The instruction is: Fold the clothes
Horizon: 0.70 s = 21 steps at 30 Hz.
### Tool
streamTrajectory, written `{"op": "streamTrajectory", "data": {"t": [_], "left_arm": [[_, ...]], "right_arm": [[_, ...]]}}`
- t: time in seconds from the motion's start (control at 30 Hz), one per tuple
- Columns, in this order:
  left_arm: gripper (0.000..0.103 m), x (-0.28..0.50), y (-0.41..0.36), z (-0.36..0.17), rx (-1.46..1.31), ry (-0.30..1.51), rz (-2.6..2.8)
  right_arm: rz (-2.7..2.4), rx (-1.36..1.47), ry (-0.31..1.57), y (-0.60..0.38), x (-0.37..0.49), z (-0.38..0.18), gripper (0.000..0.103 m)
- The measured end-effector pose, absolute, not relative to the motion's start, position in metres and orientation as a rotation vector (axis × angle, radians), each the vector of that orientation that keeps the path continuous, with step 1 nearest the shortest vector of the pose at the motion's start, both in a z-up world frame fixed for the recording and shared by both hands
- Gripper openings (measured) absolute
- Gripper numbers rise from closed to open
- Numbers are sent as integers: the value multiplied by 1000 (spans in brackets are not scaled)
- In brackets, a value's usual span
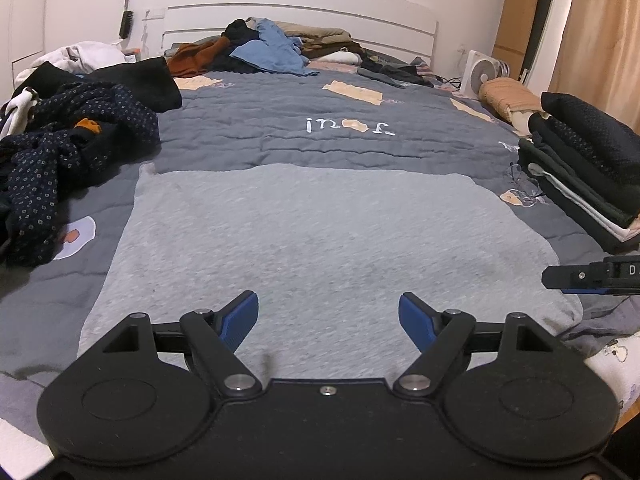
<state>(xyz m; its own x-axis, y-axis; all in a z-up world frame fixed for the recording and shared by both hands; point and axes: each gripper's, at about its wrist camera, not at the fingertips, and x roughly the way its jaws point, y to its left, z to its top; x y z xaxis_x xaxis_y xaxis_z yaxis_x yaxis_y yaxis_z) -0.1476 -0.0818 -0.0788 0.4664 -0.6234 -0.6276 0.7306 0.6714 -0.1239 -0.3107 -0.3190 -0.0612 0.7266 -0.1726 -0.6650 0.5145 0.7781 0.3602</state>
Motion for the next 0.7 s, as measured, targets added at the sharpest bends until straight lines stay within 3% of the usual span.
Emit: {"op": "streamTrajectory", "data": {"t": [0.7], "left_arm": [[79, -138, -58, -85, 167, 715, -796]], "right_arm": [[-332, 532, 685, -289, -276, -61, 57]]}}
